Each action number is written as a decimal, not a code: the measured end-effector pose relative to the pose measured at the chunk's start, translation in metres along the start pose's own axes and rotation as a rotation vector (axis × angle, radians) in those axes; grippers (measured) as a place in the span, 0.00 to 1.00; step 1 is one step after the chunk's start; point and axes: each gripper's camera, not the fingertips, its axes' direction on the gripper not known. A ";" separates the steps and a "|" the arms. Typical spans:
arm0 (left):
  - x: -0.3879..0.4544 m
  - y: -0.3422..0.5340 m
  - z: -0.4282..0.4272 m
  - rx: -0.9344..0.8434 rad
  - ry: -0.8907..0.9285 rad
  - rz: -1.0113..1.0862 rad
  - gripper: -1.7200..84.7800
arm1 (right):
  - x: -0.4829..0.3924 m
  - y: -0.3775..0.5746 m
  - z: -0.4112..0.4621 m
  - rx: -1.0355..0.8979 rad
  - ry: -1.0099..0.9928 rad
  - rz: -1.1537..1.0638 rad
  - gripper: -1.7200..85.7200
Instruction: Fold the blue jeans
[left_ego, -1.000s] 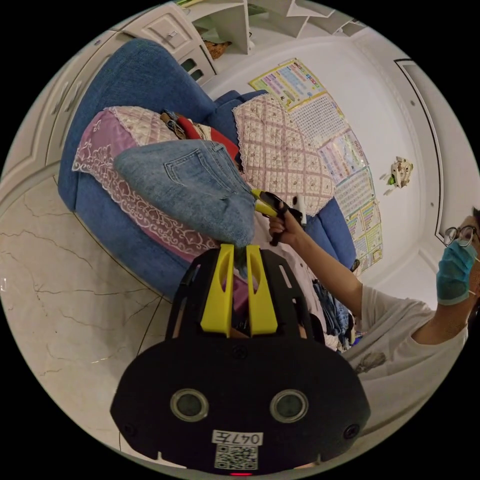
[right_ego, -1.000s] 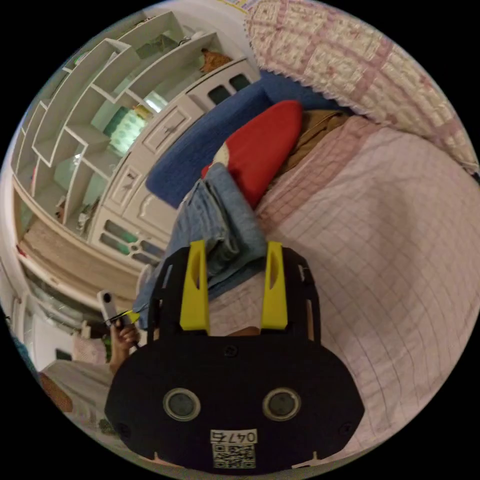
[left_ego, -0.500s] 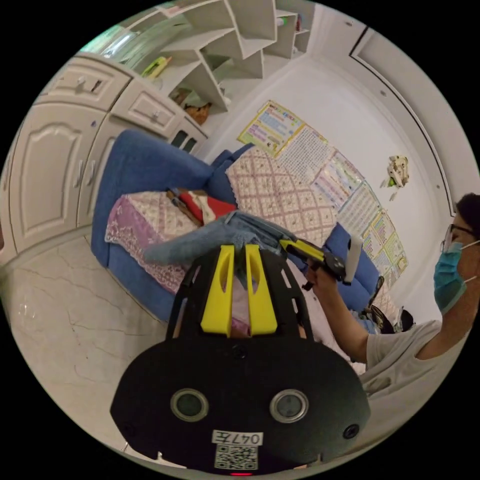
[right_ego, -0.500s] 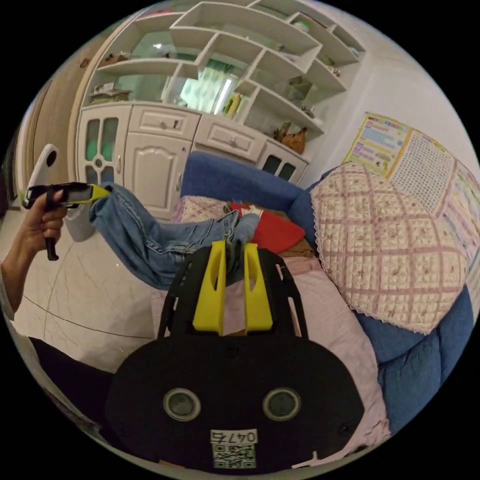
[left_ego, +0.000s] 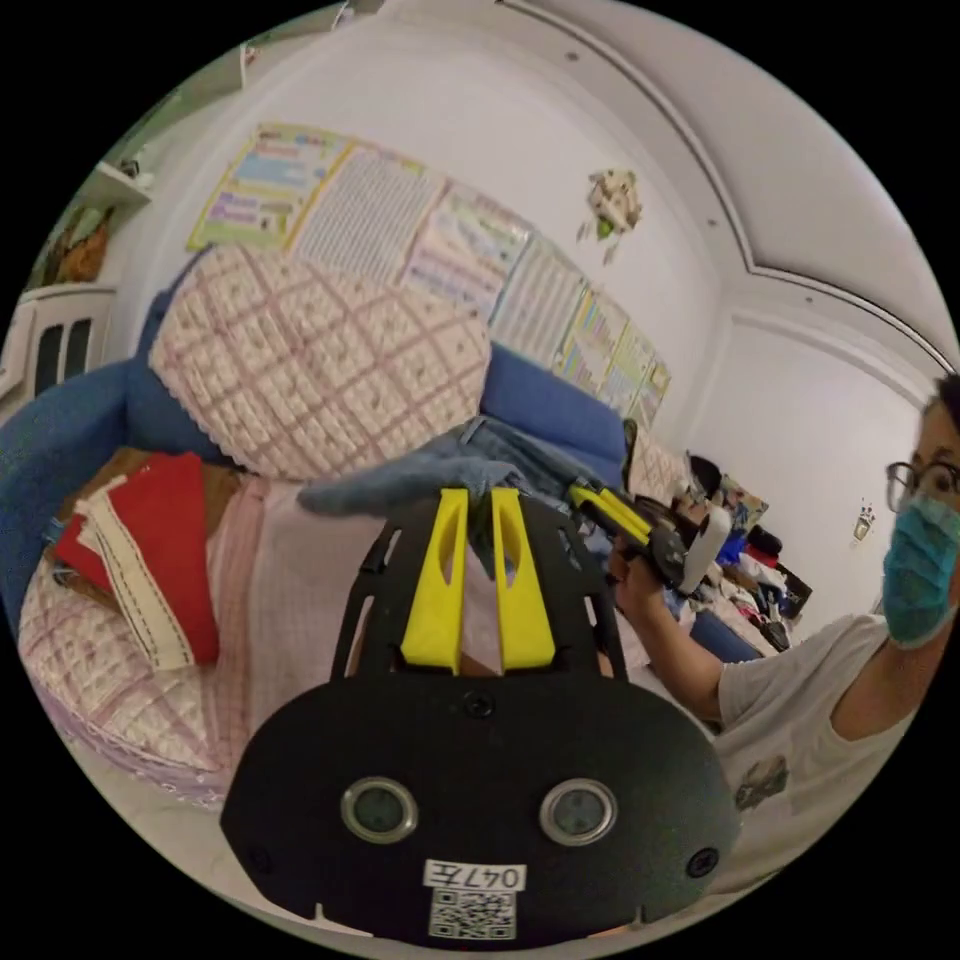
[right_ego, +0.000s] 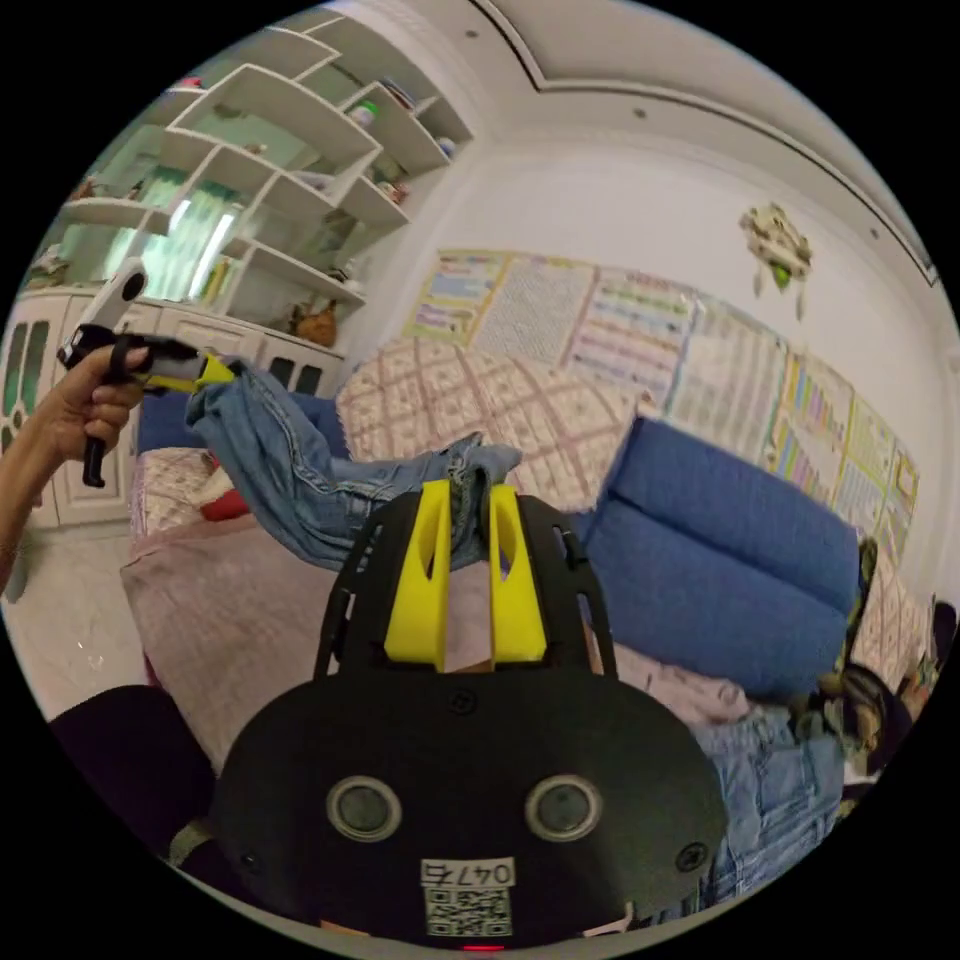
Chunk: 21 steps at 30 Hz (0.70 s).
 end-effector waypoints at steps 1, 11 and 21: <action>-0.006 0.009 0.040 -0.115 -0.056 -0.010 0.06 | 0.012 0.022 0.004 -0.077 -0.009 0.052 0.06; -0.062 0.156 0.156 -0.462 -0.363 -0.162 0.01 | 0.053 0.230 -0.030 -0.459 -0.013 0.388 0.06; 0.035 0.183 0.235 -0.392 -0.406 0.161 0.03 | 0.033 0.313 -0.034 -0.484 -0.203 0.458 0.05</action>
